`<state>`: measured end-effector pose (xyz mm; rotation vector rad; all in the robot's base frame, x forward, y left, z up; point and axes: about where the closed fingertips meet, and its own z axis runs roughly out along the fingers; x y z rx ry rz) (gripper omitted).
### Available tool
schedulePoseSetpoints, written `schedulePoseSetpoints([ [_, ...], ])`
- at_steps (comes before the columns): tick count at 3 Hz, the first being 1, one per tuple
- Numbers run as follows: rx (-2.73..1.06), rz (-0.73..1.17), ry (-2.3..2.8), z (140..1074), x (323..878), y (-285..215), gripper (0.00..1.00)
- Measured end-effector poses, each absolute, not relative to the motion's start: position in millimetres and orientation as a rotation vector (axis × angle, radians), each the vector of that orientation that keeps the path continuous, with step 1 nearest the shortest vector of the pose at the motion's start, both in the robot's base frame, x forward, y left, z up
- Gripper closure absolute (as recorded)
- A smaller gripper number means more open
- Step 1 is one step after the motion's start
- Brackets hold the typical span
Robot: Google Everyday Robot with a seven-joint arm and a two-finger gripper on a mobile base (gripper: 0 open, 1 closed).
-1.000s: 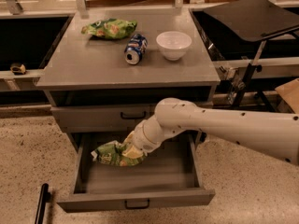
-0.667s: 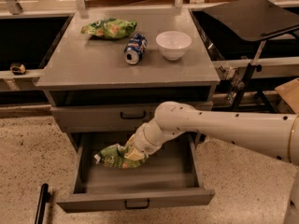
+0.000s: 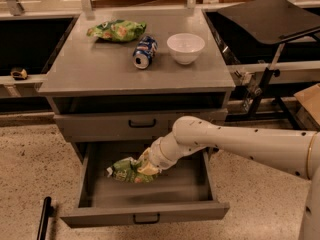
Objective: Place green jalapeno chip bag into middle drawer
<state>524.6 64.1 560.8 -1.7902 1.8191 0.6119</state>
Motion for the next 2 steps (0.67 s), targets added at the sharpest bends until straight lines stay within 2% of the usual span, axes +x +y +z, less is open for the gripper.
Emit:
schedulePoseSetpoints([
  [2, -1.752, 0.647, 1.807, 551.5, 525.7, 58.3, 0.12],
])
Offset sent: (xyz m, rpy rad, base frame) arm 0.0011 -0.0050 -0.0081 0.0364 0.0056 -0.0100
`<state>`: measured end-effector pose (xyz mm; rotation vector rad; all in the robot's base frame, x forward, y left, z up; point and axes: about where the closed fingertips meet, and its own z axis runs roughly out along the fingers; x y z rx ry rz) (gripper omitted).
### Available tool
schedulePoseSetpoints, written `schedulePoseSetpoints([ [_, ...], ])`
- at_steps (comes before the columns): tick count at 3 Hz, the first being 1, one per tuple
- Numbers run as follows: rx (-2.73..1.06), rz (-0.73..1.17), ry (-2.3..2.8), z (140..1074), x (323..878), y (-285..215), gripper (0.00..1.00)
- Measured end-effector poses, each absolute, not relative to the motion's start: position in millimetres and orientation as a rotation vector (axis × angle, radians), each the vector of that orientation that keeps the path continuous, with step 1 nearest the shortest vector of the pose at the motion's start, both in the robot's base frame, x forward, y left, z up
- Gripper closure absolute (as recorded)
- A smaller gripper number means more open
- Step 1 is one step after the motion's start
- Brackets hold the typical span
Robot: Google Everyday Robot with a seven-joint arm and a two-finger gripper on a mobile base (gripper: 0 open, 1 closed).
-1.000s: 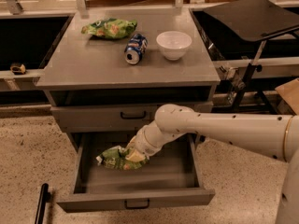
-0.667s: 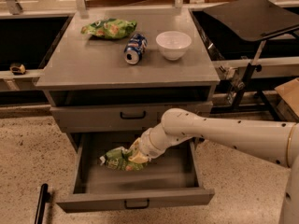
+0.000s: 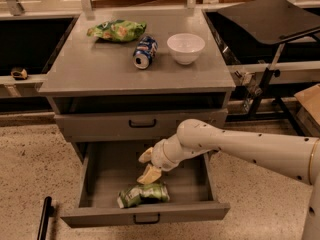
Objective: Place green jalapeno chip bag into middle drawer
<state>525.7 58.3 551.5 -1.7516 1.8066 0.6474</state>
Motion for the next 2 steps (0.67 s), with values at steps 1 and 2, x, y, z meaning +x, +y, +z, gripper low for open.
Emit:
schedulePoseSetpoints([
  [1, -1.752, 0.647, 1.807, 551.5, 525.7, 58.3, 0.00],
  [2, -1.752, 0.648, 1.807, 551.5, 525.7, 58.4, 0.00],
])
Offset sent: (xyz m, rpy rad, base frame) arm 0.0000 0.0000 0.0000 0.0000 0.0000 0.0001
